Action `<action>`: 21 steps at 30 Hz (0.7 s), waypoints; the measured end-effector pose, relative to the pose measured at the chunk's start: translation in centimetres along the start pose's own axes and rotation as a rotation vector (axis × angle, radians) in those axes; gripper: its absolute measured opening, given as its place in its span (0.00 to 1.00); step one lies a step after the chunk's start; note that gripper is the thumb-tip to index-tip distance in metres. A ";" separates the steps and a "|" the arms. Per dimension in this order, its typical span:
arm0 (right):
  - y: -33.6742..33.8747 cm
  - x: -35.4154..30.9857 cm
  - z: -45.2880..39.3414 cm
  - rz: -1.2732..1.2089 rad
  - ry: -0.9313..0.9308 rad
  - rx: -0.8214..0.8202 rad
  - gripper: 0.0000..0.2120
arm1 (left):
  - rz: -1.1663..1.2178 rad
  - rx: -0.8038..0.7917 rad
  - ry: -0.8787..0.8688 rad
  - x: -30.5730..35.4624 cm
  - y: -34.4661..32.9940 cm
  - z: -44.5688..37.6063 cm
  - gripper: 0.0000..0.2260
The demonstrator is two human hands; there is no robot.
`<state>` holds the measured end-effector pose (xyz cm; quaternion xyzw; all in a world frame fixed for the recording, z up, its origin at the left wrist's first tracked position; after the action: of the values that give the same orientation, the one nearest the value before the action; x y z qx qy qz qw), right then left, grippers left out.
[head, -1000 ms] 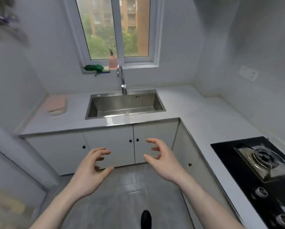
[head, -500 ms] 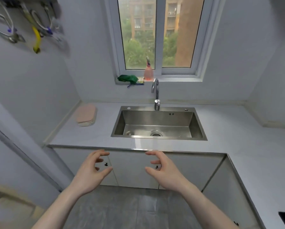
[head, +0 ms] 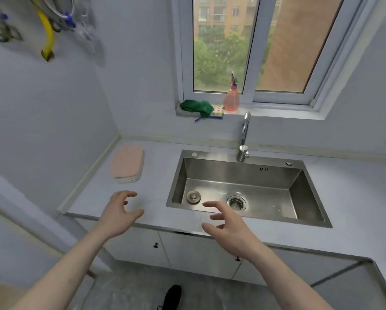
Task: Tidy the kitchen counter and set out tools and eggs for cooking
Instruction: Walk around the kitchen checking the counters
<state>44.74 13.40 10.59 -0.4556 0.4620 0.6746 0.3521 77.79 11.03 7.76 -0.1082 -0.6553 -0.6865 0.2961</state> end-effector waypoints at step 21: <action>-4.6 2.5 -18.4 -0.092 -0.255 0.279 0.19 | -0.290 -0.164 0.628 -12.3 -2.8 -34.7 0.67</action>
<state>53.34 -2.36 3.92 -0.3340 0.4814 0.6392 0.4981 94.44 -19.30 -5.26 0.1791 -0.4833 -0.7716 0.3728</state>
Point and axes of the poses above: each hand's wrist, its own z-axis away from the middle knuckle, its own y-axis out of the back of the hand, x = y × z, the point moved 6 cm from there along -z, towards the middle knuckle, and after that the axes turned 9 degrees about -z, right-handed, at the moved point
